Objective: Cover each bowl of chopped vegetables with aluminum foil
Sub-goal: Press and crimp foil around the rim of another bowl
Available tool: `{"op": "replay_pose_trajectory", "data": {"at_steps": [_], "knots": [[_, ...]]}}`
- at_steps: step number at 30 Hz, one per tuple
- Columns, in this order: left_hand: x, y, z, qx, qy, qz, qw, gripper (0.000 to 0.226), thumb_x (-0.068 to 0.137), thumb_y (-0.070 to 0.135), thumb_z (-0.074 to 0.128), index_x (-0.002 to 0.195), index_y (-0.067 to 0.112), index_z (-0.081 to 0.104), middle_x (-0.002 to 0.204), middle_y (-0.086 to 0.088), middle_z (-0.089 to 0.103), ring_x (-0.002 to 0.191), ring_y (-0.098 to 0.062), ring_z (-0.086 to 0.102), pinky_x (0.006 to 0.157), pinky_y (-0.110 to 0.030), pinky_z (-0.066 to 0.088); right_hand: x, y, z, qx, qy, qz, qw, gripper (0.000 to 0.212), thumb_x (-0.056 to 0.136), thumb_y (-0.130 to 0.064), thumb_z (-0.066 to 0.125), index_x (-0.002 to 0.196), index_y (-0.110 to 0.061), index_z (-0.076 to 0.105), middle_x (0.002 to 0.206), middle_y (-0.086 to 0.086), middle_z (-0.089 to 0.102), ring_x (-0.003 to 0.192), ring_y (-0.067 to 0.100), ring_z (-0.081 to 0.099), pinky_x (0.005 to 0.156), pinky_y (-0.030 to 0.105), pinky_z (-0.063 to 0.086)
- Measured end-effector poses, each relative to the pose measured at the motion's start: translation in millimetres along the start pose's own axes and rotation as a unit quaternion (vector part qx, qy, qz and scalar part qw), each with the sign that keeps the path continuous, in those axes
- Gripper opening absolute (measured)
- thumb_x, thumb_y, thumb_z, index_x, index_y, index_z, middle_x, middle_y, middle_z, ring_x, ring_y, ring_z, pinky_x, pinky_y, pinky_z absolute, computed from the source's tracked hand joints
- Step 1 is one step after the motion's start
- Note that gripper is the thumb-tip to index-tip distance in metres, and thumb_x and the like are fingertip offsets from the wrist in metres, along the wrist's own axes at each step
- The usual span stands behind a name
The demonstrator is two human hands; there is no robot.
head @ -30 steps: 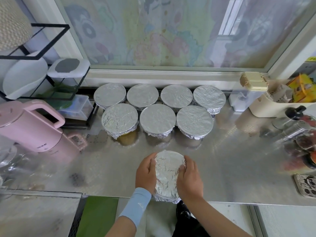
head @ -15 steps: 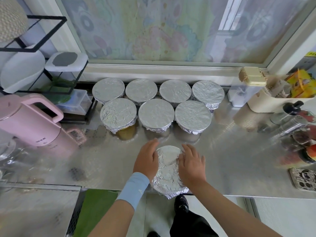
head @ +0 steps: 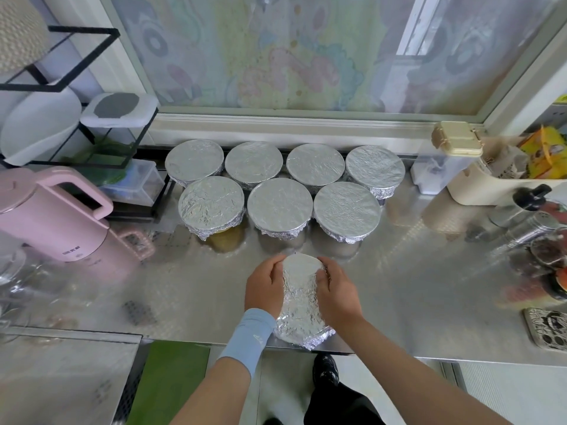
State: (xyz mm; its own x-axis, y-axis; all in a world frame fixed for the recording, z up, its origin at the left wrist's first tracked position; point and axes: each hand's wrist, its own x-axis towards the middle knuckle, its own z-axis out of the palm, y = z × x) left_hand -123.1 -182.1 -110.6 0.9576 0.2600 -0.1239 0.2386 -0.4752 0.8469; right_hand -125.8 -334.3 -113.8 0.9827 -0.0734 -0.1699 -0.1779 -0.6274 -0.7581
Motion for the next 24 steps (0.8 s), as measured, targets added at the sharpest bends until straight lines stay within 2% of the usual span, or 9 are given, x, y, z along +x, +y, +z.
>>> {"op": "replay_pose_trajectory", "data": {"at_steps": [3,8,11,12,14,16,19,22,24], "knots": [[3.5,1.7,-2.2,-0.001,-0.002,-0.024,1.000,0.029,0.102,0.022,0.044,0.122,0.026,0.065,0.110,0.015,0.063,0.099,-0.002,0.053,0.087,-0.015,0.037,19.6,-2.2,-4.0,-0.013,-0.035,-0.011,0.999,0.029,0.101,-0.027,0.039,0.124,-0.029,0.056,0.113,-0.005,0.064,0.102,0.018,0.058,0.081,0.026,0.041],[2.3,0.2,-2.7,-0.006,-0.010,-0.053,0.999,0.032,0.103,0.021,0.040,0.122,0.026,0.065,0.103,0.015,0.061,0.095,-0.006,0.054,0.085,-0.017,0.038,22.4,3.4,-0.3,-0.061,-0.035,-0.018,0.997,0.028,0.101,-0.029,0.036,0.124,-0.032,0.053,0.115,-0.006,0.064,0.102,0.021,0.059,0.085,0.035,0.047],[9.3,-0.3,-7.5,0.023,-0.039,-0.061,0.997,0.032,0.103,0.022,0.039,0.120,0.020,0.066,0.109,0.005,0.068,0.095,-0.015,0.058,0.084,-0.019,0.040,24.8,1.7,-2.4,-0.095,-0.054,-0.019,0.994,0.028,0.101,-0.030,0.034,0.123,-0.032,0.052,0.112,-0.004,0.065,0.101,0.022,0.059,0.085,0.036,0.047],[13.8,-0.8,-10.2,0.050,-0.055,-0.055,0.996,0.033,0.103,0.023,0.039,0.122,0.018,0.065,0.114,0.000,0.069,0.097,-0.018,0.060,0.085,-0.021,0.041,26.7,0.7,-3.1,-0.120,-0.051,-0.028,0.991,0.029,0.101,-0.029,0.035,0.124,-0.031,0.053,0.112,-0.003,0.065,0.103,0.022,0.059,0.088,0.036,0.045],[23.6,2.0,-16.2,0.094,-0.069,-0.017,0.993,0.036,0.103,0.024,0.040,0.132,0.018,0.059,0.128,-0.001,0.064,0.112,-0.019,0.059,0.095,-0.024,0.042,32.0,-3.0,-3.4,-0.182,-0.004,-0.063,0.981,0.031,0.101,-0.028,0.039,0.127,-0.028,0.056,0.119,-0.004,0.064,0.114,0.022,0.055,0.099,0.037,0.037],[32.7,11.8,-17.6,0.097,-0.064,0.052,0.992,0.035,0.102,0.023,0.043,0.134,0.018,0.059,0.129,0.002,0.063,0.119,-0.016,0.056,0.098,-0.022,0.039,38.1,-9.1,-2.6,-0.174,0.038,-0.081,0.981,0.031,0.099,-0.025,0.045,0.127,-0.023,0.059,0.123,-0.003,0.062,0.116,0.021,0.054,0.100,0.037,0.034],[44.8,22.3,-6.1,0.121,-0.115,0.112,0.979,0.029,0.101,0.028,0.048,0.124,0.025,0.066,0.116,0.007,0.069,0.107,-0.010,0.061,0.089,-0.017,0.043,45.4,-16.0,-1.5,-0.058,0.000,-0.056,0.997,0.020,0.098,-0.022,0.052,0.112,-0.020,0.066,0.103,-0.002,0.068,0.095,0.018,0.062,0.083,0.030,0.048],[50.2,20.5,2.6,0.103,-0.159,0.065,0.980,0.025,0.098,0.029,0.055,0.115,0.025,0.072,0.106,0.007,0.073,0.097,-0.008,0.065,0.085,-0.019,0.049,48.2,-15.8,-1.1,0.022,-0.019,-0.004,1.000,0.011,0.095,-0.024,0.059,0.092,-0.027,0.069,0.076,-0.011,0.066,0.069,0.008,0.060,0.058,0.018,0.044],[50.8,17.7,3.4,0.090,-0.145,0.047,0.984,0.023,0.096,0.030,0.058,0.112,0.024,0.074,0.103,0.009,0.073,0.094,-0.006,0.064,0.084,-0.018,0.048,49.6,-13.3,-0.8,0.048,-0.019,0.023,0.998,0.011,0.093,-0.027,0.062,0.087,-0.028,0.071,0.067,-0.011,0.065,0.059,0.004,0.056,0.053,0.016,0.040]]}}
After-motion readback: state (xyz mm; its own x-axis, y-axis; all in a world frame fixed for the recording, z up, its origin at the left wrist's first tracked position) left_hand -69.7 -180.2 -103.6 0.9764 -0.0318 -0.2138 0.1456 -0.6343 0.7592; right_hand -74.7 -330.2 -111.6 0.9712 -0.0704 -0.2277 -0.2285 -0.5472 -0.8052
